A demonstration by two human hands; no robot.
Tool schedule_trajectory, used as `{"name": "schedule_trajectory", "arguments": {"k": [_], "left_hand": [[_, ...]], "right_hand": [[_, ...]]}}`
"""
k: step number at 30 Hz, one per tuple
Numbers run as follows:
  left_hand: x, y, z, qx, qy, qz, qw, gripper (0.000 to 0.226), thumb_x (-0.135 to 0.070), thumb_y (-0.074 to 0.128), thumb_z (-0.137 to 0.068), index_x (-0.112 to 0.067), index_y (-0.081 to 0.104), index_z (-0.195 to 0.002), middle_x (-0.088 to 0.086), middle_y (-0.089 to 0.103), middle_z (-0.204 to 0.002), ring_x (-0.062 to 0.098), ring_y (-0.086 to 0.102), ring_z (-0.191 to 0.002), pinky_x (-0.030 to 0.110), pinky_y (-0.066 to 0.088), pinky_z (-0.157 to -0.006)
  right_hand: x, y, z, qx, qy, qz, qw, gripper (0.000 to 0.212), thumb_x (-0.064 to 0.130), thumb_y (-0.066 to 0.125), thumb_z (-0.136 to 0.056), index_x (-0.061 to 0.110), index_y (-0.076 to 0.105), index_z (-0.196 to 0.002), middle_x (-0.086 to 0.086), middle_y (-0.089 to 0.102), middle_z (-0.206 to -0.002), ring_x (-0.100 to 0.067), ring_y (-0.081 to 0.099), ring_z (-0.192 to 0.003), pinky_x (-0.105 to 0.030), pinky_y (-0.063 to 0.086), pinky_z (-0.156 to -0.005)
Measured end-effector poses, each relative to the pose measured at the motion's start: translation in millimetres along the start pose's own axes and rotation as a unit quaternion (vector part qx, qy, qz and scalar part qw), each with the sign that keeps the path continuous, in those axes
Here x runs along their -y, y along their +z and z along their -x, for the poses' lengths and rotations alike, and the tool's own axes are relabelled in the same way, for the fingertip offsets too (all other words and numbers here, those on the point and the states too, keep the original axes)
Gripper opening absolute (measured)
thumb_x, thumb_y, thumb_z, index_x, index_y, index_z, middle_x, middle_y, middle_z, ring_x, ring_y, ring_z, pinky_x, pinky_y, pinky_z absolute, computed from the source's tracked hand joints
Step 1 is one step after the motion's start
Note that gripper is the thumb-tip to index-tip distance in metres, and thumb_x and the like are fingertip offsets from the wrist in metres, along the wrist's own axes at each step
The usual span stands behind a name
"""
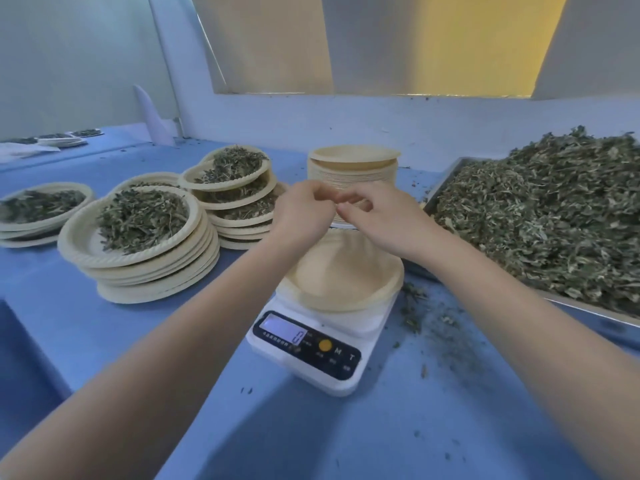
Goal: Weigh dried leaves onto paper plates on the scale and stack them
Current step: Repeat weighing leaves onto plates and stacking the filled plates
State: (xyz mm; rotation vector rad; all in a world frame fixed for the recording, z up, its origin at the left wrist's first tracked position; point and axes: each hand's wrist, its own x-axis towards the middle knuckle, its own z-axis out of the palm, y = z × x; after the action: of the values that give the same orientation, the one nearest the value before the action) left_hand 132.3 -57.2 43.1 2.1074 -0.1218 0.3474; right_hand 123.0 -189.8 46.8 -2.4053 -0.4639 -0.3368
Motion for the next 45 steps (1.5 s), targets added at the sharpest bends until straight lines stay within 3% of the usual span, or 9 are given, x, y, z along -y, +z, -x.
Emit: {"name": "schedule_trajectory", "arguments": {"k": [4, 15, 21, 26, 30, 34, 38, 43, 45], "left_hand": [[-19, 12, 8, 0.018, 0.022, -0.019, 0.999, 0.031, -0.004, 0.046, -0.078, -0.03, 0.063, -0.082, -0.007, 0.065, -0.087, 0.017, 0.06, -0.101, 0.028, 0.046, -0.081], [-58, 114, -1, 0.163, 0.078, -0.095, 0.979, 0.029, -0.015, 0.053, -0.082, -0.019, 0.062, -0.109, 0.003, 0.063, -0.085, 0.023, 0.06, -0.093, 0.027, 0.042, -0.072], [-62, 159, -22, 0.295, 0.118, -0.281, 0.906, 0.062, -0.025, 0.066, -0.081, -0.01, 0.042, -0.137, 0.012, 0.057, -0.125, 0.027, 0.056, -0.109, 0.03, 0.045, -0.083], [-57, 174, -38, 0.388, 0.019, -0.273, 0.88, 0.093, -0.023, 0.079, -0.067, -0.012, 0.028, -0.144, 0.015, 0.06, -0.117, 0.023, 0.06, -0.09, 0.037, 0.053, -0.079], [-56, 184, -43, 0.426, 0.045, -0.217, 0.877, 0.112, -0.019, 0.082, -0.067, -0.017, 0.008, -0.151, 0.008, 0.044, -0.142, 0.019, 0.05, -0.11, 0.026, 0.04, -0.086], [-54, 177, -55, 0.412, 0.083, -0.245, 0.874, 0.121, -0.025, 0.085, -0.063, -0.023, 0.002, -0.152, 0.01, 0.021, -0.153, 0.024, 0.032, -0.134, 0.029, 0.032, -0.101], [-58, 181, -59, 0.445, 0.077, -0.299, 0.84, 0.127, -0.029, 0.085, -0.062, -0.026, -0.005, -0.151, 0.009, 0.002, -0.157, 0.027, 0.019, -0.141, 0.036, 0.024, -0.113], [-62, 190, -51, 0.475, 0.077, -0.201, 0.854, 0.093, -0.013, 0.081, -0.068, -0.027, 0.03, -0.145, -0.002, 0.058, -0.11, 0.008, 0.057, -0.089, 0.015, 0.044, -0.075], [-61, 180, -51, 0.466, 0.086, -0.207, 0.856, 0.089, -0.017, 0.081, -0.069, -0.034, 0.033, -0.142, 0.002, 0.057, -0.115, 0.017, 0.062, -0.094, 0.021, 0.043, -0.074]], "right_hand": [[-2, -17, 10, -0.004, -0.017, 0.018, 1.0, 0.027, 0.02, 0.05, -0.093, 0.02, 0.063, -0.116, 0.006, 0.053, -0.108, 0.001, 0.046, -0.087, -0.004, 0.03, -0.062], [-87, -85, 39, 0.012, 0.093, 0.159, 0.983, 0.032, 0.022, 0.058, -0.084, 0.022, 0.063, -0.115, -0.004, 0.066, -0.106, -0.019, 0.061, -0.093, -0.027, 0.047, -0.08], [-146, -108, 48, 0.086, 0.206, 0.271, 0.936, 0.088, 0.06, 0.071, -0.066, 0.022, 0.039, -0.139, -0.011, 0.044, -0.132, -0.027, 0.054, -0.109, -0.035, 0.048, -0.087], [-175, -115, 39, 0.204, 0.294, 0.336, 0.871, 0.11, 0.07, 0.07, -0.061, 0.017, 0.025, -0.146, -0.014, 0.023, -0.146, -0.035, 0.046, -0.119, -0.04, 0.046, -0.089], [-185, -110, 35, 0.255, 0.247, 0.253, 0.9, 0.087, 0.046, 0.072, -0.073, 0.01, 0.032, -0.142, -0.012, 0.024, -0.14, -0.027, 0.049, -0.11, -0.036, 0.046, -0.093], [-185, -126, 36, 0.239, 0.158, 0.153, 0.946, 0.079, 0.039, 0.078, -0.07, 0.03, 0.039, -0.137, 0.006, 0.045, -0.126, 0.001, 0.052, -0.084, -0.017, 0.04, -0.066], [-194, -124, 34, 0.218, 0.181, 0.23, 0.931, 0.095, 0.039, 0.078, -0.066, 0.03, 0.026, -0.145, -0.001, 0.032, -0.134, -0.018, 0.048, -0.109, -0.032, 0.046, -0.087], [-194, -113, 38, 0.249, 0.144, 0.16, 0.944, 0.088, 0.034, 0.075, -0.072, 0.026, 0.028, -0.146, 0.004, 0.035, -0.146, -0.011, 0.04, -0.121, -0.023, 0.034, -0.096], [-197, -125, 44, 0.248, 0.15, 0.123, 0.949, 0.082, 0.041, 0.077, -0.069, 0.039, 0.034, -0.139, 0.009, 0.038, -0.14, -0.004, 0.046, -0.108, -0.023, 0.037, -0.088]]}}
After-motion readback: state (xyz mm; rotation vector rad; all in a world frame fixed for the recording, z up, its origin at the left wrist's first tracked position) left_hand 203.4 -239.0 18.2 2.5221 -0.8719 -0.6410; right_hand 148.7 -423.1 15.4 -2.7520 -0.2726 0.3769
